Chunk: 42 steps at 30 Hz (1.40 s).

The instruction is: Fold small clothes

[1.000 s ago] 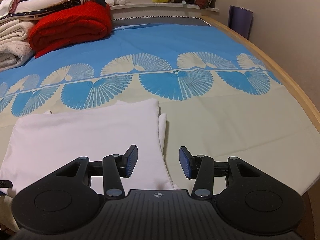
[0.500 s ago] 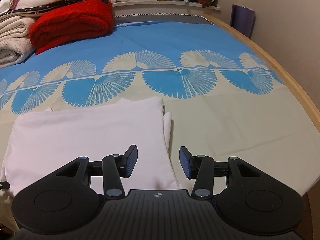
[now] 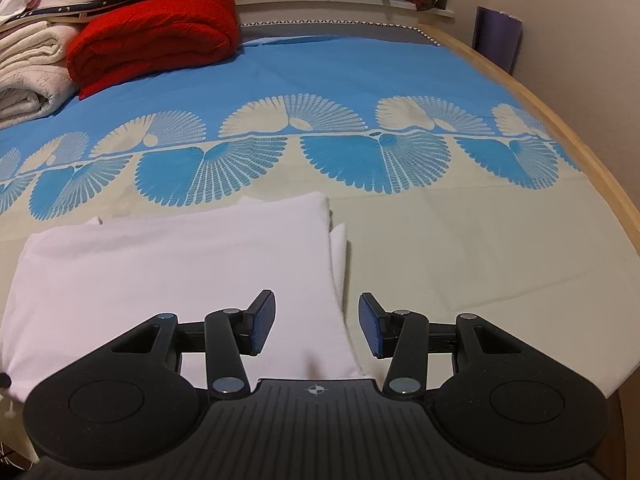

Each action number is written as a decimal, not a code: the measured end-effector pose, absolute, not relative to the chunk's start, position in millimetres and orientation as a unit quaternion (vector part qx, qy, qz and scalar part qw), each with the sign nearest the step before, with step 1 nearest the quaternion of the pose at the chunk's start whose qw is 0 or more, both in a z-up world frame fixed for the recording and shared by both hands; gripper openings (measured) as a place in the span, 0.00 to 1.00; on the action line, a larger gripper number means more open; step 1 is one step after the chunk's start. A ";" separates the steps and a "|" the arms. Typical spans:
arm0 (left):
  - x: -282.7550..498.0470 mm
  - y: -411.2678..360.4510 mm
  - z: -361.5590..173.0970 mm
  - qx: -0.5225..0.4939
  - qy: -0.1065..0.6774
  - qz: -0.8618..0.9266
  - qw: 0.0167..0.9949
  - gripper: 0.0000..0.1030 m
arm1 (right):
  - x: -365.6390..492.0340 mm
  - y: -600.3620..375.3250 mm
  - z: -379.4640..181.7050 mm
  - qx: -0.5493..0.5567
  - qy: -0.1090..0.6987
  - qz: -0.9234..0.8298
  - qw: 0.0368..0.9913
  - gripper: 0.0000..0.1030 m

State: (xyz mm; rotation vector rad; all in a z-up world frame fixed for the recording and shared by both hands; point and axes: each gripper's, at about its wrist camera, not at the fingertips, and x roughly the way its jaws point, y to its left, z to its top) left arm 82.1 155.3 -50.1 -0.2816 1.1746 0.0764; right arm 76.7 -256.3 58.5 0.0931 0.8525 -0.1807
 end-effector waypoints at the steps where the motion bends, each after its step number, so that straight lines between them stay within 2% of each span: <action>1: 82.7 156.8 -51.0 -0.137 0.553 0.033 0.821 0.12 | 76.6 -257.2 58.4 0.046 0.413 -0.088 0.905 0.47; 4: 86.2 161.7 -55.4 -0.159 0.554 0.028 0.817 0.14 | 76.9 -260.3 58.3 0.048 0.414 -0.090 0.905 0.47; 6: 88.9 163.7 -60.6 -0.169 0.560 0.030 0.810 0.24 | 76.1 -263.5 57.8 0.050 0.414 -0.091 0.904 0.47; 14: 96.3 156.1 -66.4 -0.154 0.553 0.032 0.818 0.25 | 72.6 -274.6 56.7 0.062 0.416 -0.099 0.902 0.47; 16: 97.2 152.1 -67.2 -0.142 0.550 0.030 0.823 0.23 | 70.6 -278.5 56.8 0.067 0.414 -0.101 0.902 0.47; 18: 97.8 148.0 -67.3 -0.132 0.546 0.028 0.827 0.15 | 68.8 -282.6 56.8 0.072 0.414 -0.104 0.902 0.47; 21: 97.2 147.1 -66.5 -0.135 0.540 0.036 0.830 0.10 | 65.9 -290.3 57.8 0.079 0.411 -0.108 0.902 0.47; 30: 88.5 136.6 -50.6 -0.102 0.513 0.053 0.851 0.09 | 50.9 -327.4 61.2 0.102 0.405 -0.138 0.898 0.47; 36: 77.8 128.9 -10.0 -0.121 0.464 0.039 0.876 0.08 | 35.9 -346.7 74.2 0.053 0.367 -0.161 0.915 0.47; 42: 79.1 44.1 48.6 -0.136 0.411 -0.047 0.900 0.07 | 24.4 -380.8 84.1 0.073 0.337 -0.176 0.922 0.47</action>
